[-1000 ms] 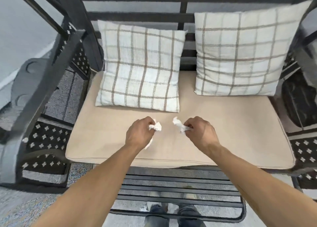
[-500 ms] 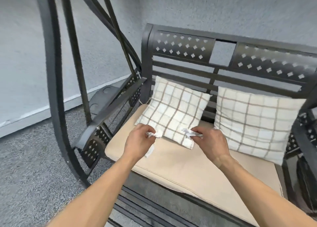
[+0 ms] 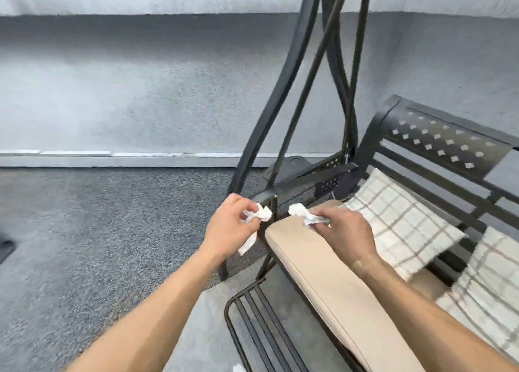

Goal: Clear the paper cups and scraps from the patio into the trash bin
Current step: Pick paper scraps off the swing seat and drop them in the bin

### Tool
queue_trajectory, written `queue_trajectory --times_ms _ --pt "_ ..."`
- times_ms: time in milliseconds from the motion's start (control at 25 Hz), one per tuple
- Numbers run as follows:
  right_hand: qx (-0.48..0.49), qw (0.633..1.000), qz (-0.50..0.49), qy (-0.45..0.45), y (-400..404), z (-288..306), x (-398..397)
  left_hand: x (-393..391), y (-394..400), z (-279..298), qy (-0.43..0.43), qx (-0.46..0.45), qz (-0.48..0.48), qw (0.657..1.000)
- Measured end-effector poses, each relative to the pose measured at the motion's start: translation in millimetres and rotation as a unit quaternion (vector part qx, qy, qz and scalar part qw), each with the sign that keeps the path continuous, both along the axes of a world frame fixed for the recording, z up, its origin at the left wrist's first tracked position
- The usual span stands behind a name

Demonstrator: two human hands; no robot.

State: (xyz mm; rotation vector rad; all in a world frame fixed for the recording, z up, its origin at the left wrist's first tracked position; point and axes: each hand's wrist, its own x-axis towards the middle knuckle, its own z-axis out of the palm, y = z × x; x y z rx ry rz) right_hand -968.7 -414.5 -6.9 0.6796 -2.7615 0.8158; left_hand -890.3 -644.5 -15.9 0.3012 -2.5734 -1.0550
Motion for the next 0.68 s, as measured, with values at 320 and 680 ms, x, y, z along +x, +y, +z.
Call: queue_trajectory --times_ms 320,680 --pt "0.023 0.973 0.225 0.043 -182 17 85 178 -131 9 0.029 -0.002 0.214 0.976" --pt "0.007 0.889 0.457 0.039 -392 21 315 472 -247 -3 0.014 -0.014 0.443 0.896"
